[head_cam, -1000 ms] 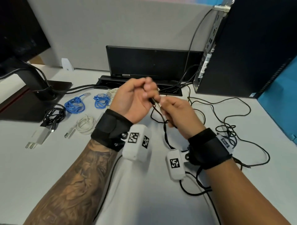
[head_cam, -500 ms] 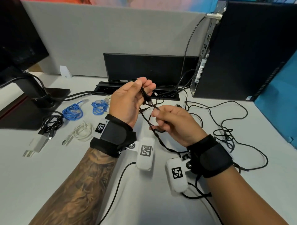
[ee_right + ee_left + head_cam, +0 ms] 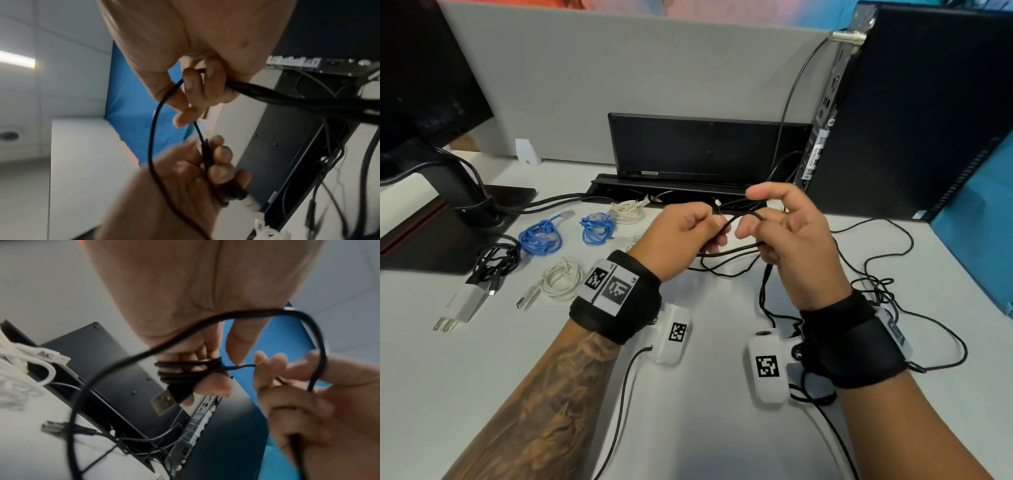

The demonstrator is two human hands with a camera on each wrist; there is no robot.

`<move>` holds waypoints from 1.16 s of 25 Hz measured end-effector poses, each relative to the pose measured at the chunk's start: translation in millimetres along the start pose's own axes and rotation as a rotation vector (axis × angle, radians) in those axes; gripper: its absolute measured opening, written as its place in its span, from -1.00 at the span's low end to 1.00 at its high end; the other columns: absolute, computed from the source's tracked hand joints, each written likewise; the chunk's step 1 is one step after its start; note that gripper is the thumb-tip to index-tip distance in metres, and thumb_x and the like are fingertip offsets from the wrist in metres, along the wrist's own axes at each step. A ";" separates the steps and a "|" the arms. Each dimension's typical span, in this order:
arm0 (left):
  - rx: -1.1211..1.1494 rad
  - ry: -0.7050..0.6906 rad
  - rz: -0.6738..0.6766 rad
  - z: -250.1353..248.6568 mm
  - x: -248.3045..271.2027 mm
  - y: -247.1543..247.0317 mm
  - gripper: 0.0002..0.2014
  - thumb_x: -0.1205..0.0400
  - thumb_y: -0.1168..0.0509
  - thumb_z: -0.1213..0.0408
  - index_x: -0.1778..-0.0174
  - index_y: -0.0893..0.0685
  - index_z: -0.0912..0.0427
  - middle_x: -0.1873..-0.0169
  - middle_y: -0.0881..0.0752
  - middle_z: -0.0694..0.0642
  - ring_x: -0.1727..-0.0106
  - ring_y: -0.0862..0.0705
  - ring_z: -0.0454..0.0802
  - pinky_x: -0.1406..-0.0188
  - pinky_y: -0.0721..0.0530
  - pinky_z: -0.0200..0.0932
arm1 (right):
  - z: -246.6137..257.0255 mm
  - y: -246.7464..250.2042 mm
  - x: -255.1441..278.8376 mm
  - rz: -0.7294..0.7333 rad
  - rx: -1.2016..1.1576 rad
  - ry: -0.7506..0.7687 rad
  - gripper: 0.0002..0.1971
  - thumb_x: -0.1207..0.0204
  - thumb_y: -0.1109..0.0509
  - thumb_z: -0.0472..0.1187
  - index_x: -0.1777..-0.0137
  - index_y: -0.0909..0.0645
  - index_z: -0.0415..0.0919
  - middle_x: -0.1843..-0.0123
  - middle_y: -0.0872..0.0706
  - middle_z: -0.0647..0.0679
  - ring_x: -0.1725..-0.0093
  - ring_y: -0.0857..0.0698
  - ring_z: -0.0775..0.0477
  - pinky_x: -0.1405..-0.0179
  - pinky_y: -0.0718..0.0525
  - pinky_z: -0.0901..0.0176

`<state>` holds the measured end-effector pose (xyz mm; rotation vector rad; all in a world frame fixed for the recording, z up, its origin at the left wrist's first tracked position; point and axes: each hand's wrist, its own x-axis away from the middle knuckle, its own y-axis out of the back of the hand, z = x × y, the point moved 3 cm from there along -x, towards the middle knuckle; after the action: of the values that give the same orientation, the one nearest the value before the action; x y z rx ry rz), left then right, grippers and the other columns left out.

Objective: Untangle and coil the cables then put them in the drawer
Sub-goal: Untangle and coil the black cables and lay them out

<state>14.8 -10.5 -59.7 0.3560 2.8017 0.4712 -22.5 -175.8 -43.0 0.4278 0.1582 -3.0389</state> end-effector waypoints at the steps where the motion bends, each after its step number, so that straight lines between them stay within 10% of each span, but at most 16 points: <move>1: -0.011 0.021 0.070 -1.2 1.6 -2.9 -0.69 -0.76 -0.24 0.23 0.23 -0.65 0.35 0.36 -0.72 -0.01 0.33 -0.65 -0.12 0.18 -0.61 -0.19 | 1.1 1.0 -0.2 -0.007 0.020 0.044 -0.67 -0.38 -0.36 -0.39 -0.16 -0.58 -0.23 0.29 -0.73 -0.18 0.47 -0.55 0.22 0.41 -0.50 0.46; 5: 0.089 0.047 0.176 -6.5 6.1 -7.7 -0.60 -0.71 -0.18 0.04 0.38 -0.55 0.20 0.52 -0.46 -0.02 0.45 -0.40 -0.05 0.32 -0.52 -0.14 | -9.8 6.2 -4.2 -0.043 0.195 0.153 -0.75 -0.47 -0.32 -0.50 -0.05 -0.62 -0.19 0.16 -0.75 -0.06 0.15 -0.77 0.06 0.07 -0.66 0.33; 11: 1.229 0.194 0.119 -5.0 -2.0 16.2 -0.63 -0.78 -0.06 0.15 0.36 -0.48 0.11 0.55 -0.38 -0.04 0.56 -0.28 -0.16 0.31 -0.52 -0.25 | -36.5 7.2 -8.6 0.224 0.228 -0.118 -0.60 -0.66 -0.27 -0.54 -0.21 -0.74 -0.05 0.05 -0.80 0.00 0.14 -0.75 0.07 0.06 -0.76 0.14; 15: 1.629 0.138 -0.068 2.4 -4.3 33.5 -0.78 -0.71 -0.04 0.33 0.12 -0.57 0.27 0.32 -0.51 0.08 0.41 -0.44 -0.09 0.14 -0.67 -0.10 | -43.9 -4.9 -1.1 0.299 0.022 -0.334 -0.62 -0.75 -0.09 -0.42 -0.20 -0.74 -0.14 0.23 -0.64 -0.05 0.48 -0.44 0.08 0.45 -0.33 0.15; 18: 1.626 0.130 -0.224 5.9 -4.9 38.5 -0.77 -0.77 0.01 0.36 -0.02 -0.55 0.30 0.26 -0.58 0.11 0.36 -0.56 -0.08 -0.07 -0.64 -0.02 | -37.9 -5.3 -1.5 0.192 0.160 -0.283 -0.76 -0.80 -0.18 -0.09 -0.13 -0.70 -0.09 0.39 -0.47 0.05 0.49 -0.30 0.08 0.48 -0.22 0.22; 24: 1.322 0.047 -0.465 5.8 -6.2 31.1 -0.81 -0.79 -0.08 0.39 -0.09 -0.62 0.31 0.19 -0.81 0.14 0.15 -0.81 -0.06 -0.19 -0.70 -0.03 | -27.6 -15.1 -5.6 0.204 0.472 -0.111 -0.81 -0.72 -0.36 -0.17 0.01 -0.80 -0.14 0.51 -0.52 0.27 0.48 -0.47 0.23 0.43 -0.41 0.51; 29: 0.309 -0.090 -0.411 -1.6 0.3 22.0 -0.83 -0.74 -0.24 0.38 -0.01 -0.76 0.27 0.14 -0.84 0.14 0.08 -0.82 0.00 -0.06 -0.75 -0.10 | -14.4 -2.4 -1.8 0.129 0.317 -0.056 -0.89 -0.63 -0.48 -0.22 0.13 -0.78 -0.15 0.47 -0.50 0.08 0.45 -0.49 0.05 0.42 -0.56 0.13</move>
<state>18.3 9.3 -50.6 -0.1389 2.7521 -0.0680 -17.1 -171.7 -56.0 0.3545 -0.3444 -2.9472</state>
